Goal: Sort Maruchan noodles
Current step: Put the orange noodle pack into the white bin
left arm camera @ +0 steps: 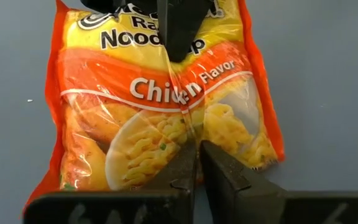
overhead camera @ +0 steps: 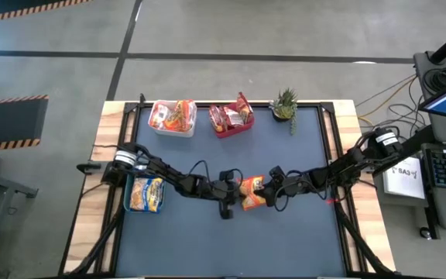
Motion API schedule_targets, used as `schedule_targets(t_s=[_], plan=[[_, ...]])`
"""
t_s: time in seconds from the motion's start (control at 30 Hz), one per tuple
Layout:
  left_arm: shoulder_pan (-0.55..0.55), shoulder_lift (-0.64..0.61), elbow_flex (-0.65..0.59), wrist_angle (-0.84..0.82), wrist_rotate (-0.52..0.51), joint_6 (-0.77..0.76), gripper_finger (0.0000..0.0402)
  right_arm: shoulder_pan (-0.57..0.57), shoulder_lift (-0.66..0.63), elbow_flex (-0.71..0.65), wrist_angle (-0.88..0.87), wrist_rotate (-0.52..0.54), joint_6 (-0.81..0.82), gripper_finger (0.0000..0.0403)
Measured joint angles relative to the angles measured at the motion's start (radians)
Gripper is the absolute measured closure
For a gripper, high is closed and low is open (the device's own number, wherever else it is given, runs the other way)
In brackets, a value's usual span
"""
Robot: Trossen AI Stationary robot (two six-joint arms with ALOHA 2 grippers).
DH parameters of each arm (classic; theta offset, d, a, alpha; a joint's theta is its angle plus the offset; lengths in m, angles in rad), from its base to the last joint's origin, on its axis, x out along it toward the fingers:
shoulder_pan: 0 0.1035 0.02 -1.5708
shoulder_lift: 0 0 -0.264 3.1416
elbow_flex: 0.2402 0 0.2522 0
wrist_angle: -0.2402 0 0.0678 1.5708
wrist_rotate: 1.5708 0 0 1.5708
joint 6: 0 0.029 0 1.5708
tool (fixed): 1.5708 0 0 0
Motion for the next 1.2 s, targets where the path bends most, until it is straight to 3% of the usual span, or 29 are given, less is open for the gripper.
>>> schedule_targets(t_s=[0.53, 0.87, 1.2], plan=[[-0.001, -0.103, -0.003, -0.139, 0.001, 0.083, 0.0286, 0.001, 0.0, 0.002, 0.011, 0.006, -0.058, 0.0271], [0.001, -0.163, -0.002, -0.243, -0.01, 0.108, 0.028, 0.002, -0.002, 0.002, 0.048, 0.019, -0.156, 0.0286], [0.0, -0.291, -0.002, -0.333, -0.014, 0.173, 0.028, 0.002, -0.001, 0.054, 0.03, 0.012, -0.426, 0.0287]])
